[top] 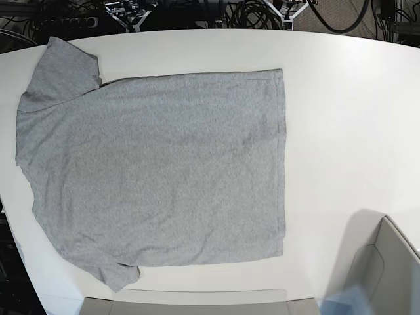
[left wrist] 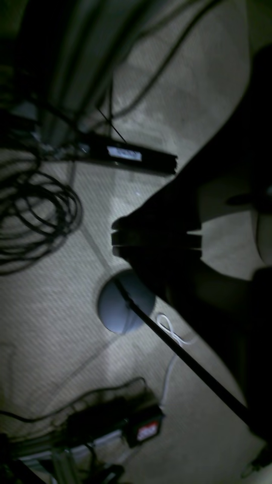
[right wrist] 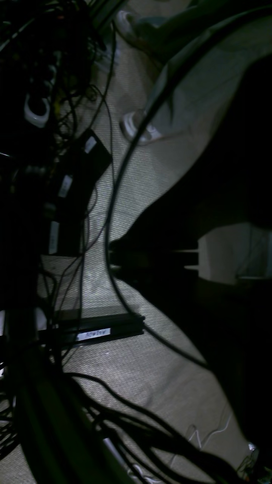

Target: Fold the T-shirt properly

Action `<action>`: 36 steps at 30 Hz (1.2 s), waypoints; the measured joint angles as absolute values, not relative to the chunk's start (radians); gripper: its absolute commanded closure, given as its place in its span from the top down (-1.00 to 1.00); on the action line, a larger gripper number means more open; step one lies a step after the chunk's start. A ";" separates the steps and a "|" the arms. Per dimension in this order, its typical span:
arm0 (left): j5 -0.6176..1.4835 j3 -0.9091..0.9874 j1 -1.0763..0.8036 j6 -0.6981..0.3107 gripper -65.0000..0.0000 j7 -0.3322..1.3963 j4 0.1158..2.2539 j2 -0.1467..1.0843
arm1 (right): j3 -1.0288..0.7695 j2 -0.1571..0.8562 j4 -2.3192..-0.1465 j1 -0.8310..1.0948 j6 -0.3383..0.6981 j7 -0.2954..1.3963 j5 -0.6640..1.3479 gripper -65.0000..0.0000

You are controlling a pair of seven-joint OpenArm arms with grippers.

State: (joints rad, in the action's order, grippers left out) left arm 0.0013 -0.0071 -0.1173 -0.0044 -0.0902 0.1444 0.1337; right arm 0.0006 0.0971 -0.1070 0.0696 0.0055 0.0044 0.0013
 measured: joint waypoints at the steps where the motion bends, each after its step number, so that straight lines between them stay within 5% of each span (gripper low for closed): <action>1: 0.001 -0.007 -0.117 -0.002 -1.00 -0.092 0.144 0.134 | 0.001 0.098 -0.113 0.073 0.006 0.007 0.001 -0.99; 18: 0.001 -0.007 -0.147 -0.003 -1.00 -0.106 0.147 0.068 | 0.007 0.111 -0.127 0.049 0.006 -0.005 0.197 -0.99; 36: 0.004 -0.004 -0.192 -0.001 -1.00 -0.284 0.152 0.086 | 0.012 0.107 -0.403 0.339 0.015 -0.069 0.202 -0.99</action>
